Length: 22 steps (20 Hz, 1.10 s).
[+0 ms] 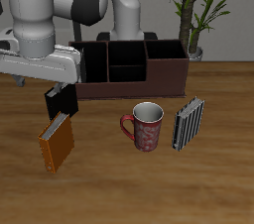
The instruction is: Place the right striped book into the back desk caddy's left compartment and place the orange book into the back desk caddy's left compartment and place the red mug into the back desk caddy's right compartment
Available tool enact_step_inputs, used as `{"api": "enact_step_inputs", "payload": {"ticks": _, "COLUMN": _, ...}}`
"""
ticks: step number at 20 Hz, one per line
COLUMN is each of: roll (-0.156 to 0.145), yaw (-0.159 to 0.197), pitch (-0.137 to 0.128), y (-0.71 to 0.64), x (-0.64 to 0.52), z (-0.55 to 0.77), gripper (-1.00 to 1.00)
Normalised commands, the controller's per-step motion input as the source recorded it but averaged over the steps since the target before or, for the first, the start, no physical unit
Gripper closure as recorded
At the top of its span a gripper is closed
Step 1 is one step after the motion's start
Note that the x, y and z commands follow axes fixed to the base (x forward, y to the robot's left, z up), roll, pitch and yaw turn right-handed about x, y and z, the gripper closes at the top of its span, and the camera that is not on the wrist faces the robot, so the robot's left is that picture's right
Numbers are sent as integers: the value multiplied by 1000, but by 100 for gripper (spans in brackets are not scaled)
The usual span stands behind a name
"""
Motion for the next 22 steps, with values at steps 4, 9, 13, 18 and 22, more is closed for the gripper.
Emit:
{"api": "enact_step_inputs", "payload": {"ticks": 4, "roll": 11, "yaw": -55, "pitch": -4, "y": 49, "x": 237, "z": -269, "gripper": -100}}
{"api": "enact_step_inputs", "payload": {"ticks": 9, "roll": 28, "yaw": -35, "pitch": -15, "y": 162, "x": 146, "z": -312, "gripper": -100}}
{"api": "enact_step_inputs", "payload": {"ticks": 13, "roll": 15, "yaw": -54, "pitch": -4, "y": 140, "x": 54, "z": -281, "gripper": -100}}
{"api": "enact_step_inputs", "payload": {"ticks": 18, "roll": 2, "yaw": -15, "pitch": -11, "y": 25, "x": 44, "z": -245, "gripper": -100}}
{"api": "enact_step_inputs", "payload": {"ticks": 22, "roll": -12, "yaw": -31, "pitch": -44, "y": -29, "x": -103, "z": -187, "gripper": -100}}
